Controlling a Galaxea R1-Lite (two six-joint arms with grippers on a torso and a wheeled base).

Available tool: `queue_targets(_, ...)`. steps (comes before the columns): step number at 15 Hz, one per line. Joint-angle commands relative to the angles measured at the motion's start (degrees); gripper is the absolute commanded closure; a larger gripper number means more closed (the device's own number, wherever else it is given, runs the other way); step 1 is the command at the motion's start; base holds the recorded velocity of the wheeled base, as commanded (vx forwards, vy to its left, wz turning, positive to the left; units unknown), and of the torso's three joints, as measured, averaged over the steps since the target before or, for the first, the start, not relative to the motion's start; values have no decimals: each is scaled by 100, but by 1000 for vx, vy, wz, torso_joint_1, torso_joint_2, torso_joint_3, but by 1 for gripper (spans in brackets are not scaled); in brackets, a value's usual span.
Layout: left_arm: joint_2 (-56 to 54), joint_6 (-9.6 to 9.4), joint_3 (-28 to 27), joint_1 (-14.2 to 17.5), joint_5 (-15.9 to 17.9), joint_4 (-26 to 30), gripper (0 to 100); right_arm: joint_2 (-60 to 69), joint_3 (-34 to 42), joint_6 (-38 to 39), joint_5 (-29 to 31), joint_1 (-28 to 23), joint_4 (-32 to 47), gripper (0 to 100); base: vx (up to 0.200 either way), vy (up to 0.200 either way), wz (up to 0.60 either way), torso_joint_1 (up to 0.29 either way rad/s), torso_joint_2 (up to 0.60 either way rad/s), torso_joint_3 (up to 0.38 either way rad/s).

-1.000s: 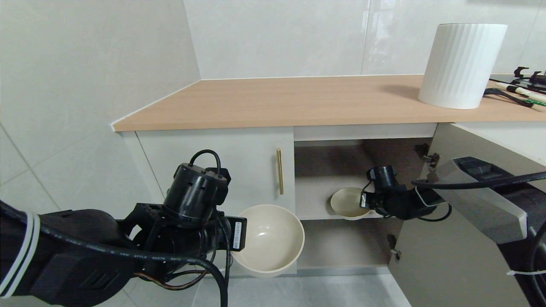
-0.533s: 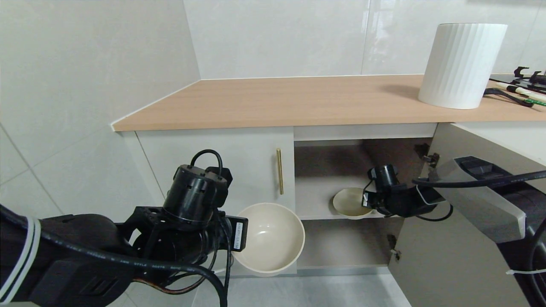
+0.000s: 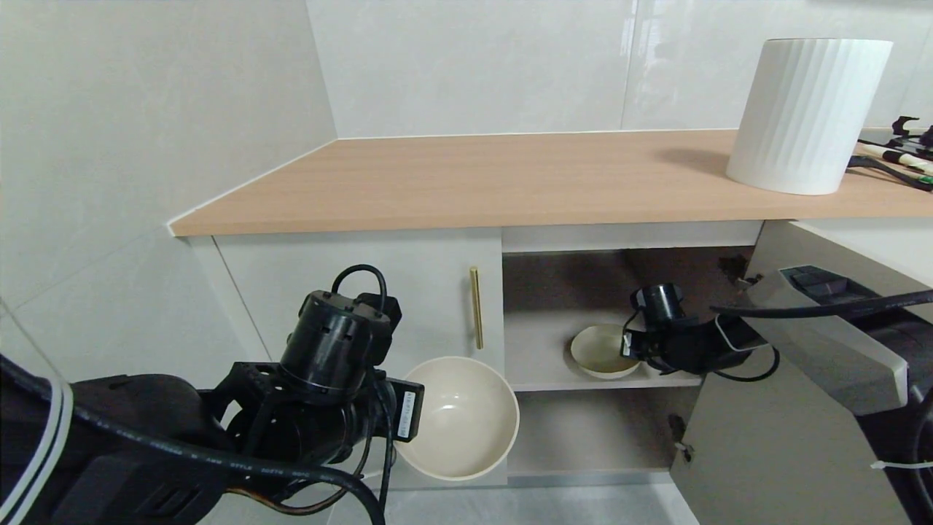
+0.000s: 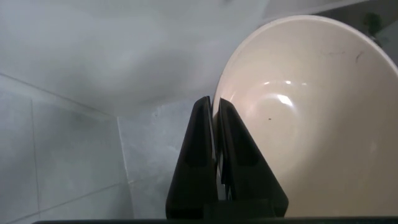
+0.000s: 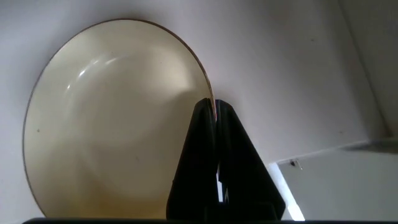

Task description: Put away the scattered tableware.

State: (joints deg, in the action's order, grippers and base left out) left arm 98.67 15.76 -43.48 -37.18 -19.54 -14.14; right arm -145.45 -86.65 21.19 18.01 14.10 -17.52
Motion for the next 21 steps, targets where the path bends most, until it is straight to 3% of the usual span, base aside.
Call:
queue_targets(1, -6, 6, 7, 9, -15, -1, 100, 7, 8, -1, 1, 5, -15, 100, 0, 0, 0, 0, 0, 0)
queue_targets(7, -15, 6, 7, 9, -15, -45, 100, -493, -686, 122, 511, 145, 20, 100, 0, 0, 0, 0, 0, 0)
queue_targets(20, -6, 6, 7, 9, -15, -62, 100, -485, -739, 96, 537, 251, 328, 100, 0, 0, 0, 0, 0, 0)
queue_targets(21, -6, 6, 7, 0, -15, -62, 100, -485, -713, 96, 546, 259, 337, 0, 0, 0, 0, 0, 0, 0)
